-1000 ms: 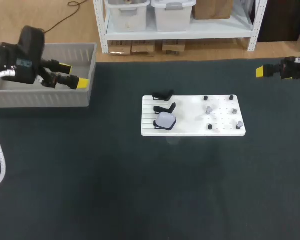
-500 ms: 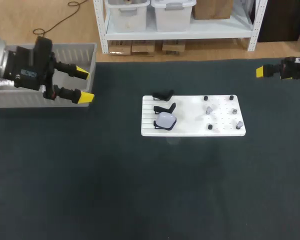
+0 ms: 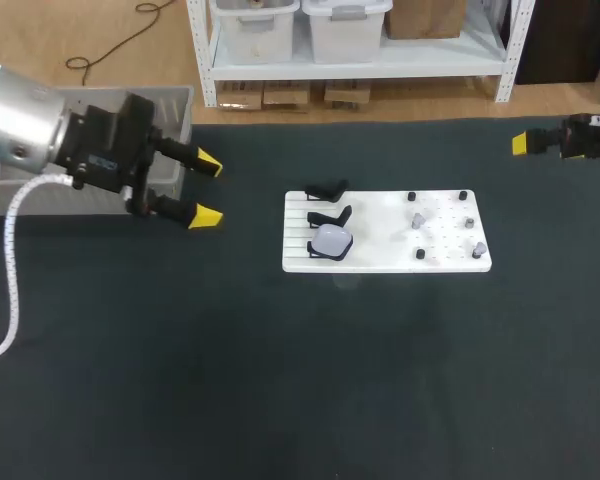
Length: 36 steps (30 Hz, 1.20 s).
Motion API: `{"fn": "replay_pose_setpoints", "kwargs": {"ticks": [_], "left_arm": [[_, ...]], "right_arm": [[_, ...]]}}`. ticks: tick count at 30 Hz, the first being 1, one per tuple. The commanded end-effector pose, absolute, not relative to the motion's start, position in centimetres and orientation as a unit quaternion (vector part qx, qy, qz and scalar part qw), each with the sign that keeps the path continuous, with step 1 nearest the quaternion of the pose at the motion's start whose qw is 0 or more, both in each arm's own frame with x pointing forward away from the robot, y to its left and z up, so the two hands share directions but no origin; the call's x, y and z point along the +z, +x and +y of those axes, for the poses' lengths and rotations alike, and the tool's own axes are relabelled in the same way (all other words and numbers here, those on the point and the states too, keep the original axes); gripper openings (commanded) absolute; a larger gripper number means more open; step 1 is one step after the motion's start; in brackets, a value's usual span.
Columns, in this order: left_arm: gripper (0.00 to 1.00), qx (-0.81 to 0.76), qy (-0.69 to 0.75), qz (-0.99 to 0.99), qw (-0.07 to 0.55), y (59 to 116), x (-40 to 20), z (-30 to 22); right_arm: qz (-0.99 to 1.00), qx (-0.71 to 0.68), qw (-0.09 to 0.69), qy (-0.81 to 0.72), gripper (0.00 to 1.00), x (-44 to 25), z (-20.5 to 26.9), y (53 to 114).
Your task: Pick up each earbud case from the left stands, insert the matching earbuds, close the lid, and place the case in the box.
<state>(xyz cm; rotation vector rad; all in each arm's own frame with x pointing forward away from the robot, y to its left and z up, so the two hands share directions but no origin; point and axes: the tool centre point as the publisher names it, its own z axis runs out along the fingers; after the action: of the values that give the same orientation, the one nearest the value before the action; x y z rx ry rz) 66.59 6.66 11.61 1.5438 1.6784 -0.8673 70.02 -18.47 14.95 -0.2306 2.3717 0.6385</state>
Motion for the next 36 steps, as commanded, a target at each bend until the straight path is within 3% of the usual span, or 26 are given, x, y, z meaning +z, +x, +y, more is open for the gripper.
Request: {"fn": "replay_pose_setpoints", "kwargs": {"ticks": [1,30,34,36], "left_arm": [[1.0,-0.339,0.601,0.639,0.339,67.2,10.4,5.5],[1.0,-0.367,0.613,0.61,0.343,66.2,5.3,-1.3],[0.88,-0.372,0.607,0.61,0.347,66.6,5.1,-2.0],[0.76,-0.374,0.606,0.61,0.349,66.9,4.9,-2.4]], "right_arm": [[0.907,0.244,0.331,-0.088,1.0,15.0,-18.5,70.0],[0.907,0.244,0.331,-0.088,1.0,15.0,-18.5,70.0],[0.907,0.244,0.331,-0.088,1.0,15.0,-18.5,70.0],[0.907,0.244,0.331,-0.088,1.0,15.0,-18.5,70.0]]}}
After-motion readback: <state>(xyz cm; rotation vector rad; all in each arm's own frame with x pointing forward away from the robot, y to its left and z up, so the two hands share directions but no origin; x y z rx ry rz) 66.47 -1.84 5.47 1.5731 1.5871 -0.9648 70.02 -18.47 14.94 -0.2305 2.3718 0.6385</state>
